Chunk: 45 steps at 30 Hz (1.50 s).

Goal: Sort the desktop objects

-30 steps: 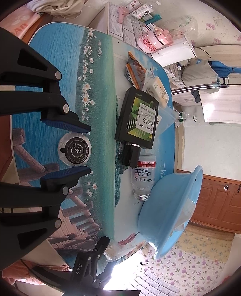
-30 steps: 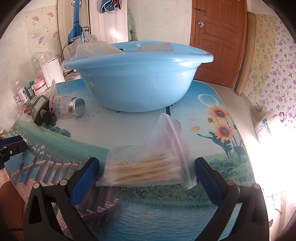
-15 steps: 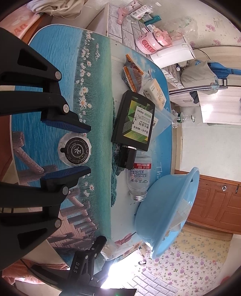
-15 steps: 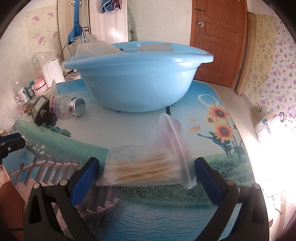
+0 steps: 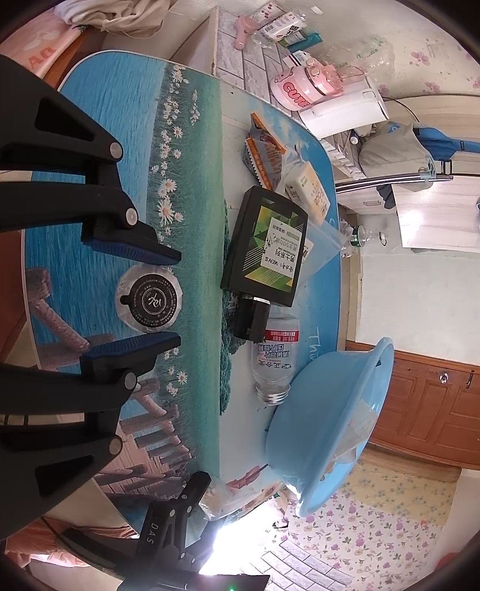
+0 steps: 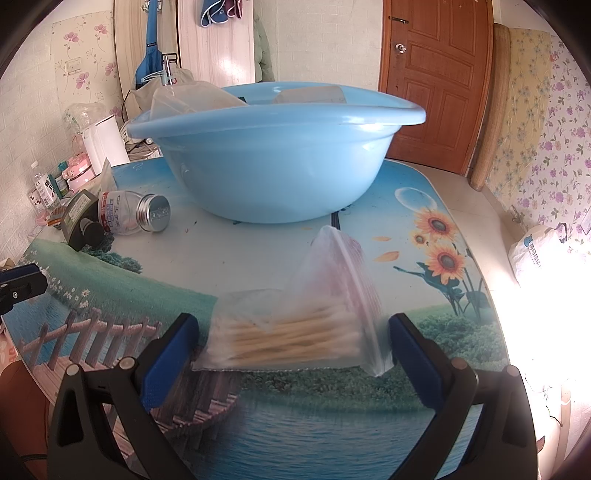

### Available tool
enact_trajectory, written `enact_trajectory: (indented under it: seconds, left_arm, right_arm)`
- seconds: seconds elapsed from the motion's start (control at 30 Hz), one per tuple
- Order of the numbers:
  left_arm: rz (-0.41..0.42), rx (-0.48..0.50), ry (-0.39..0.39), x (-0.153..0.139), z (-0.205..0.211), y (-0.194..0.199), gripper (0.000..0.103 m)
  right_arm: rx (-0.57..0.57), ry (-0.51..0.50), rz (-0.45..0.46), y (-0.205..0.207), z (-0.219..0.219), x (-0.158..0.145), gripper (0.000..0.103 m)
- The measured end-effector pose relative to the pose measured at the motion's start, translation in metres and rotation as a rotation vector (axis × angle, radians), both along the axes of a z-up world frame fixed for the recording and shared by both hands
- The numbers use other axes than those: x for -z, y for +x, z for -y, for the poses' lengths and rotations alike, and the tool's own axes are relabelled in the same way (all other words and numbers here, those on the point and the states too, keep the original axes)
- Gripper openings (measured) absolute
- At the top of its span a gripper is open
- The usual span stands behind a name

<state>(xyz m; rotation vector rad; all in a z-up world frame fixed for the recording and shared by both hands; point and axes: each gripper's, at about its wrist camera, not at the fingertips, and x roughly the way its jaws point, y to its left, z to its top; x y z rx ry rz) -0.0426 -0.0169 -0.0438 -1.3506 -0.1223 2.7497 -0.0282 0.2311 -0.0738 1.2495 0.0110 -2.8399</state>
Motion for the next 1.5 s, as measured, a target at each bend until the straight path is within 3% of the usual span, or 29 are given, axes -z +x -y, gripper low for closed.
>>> enact_trajectory:
  seconds: [1.07, 1.5]
  left_arm:
    - [-0.016, -0.006, -0.011, -0.008, 0.000, 0.004, 0.037]
    - [0.006, -0.018, 0.010, 0.003, 0.003, -0.002, 0.037]
  right_arm:
    - [-0.001, 0.001, 0.002, 0.001, -0.002, -0.001, 0.103]
    - [0.016, 0.002, 0.004, -0.001, 0.000, -0.001, 0.103]
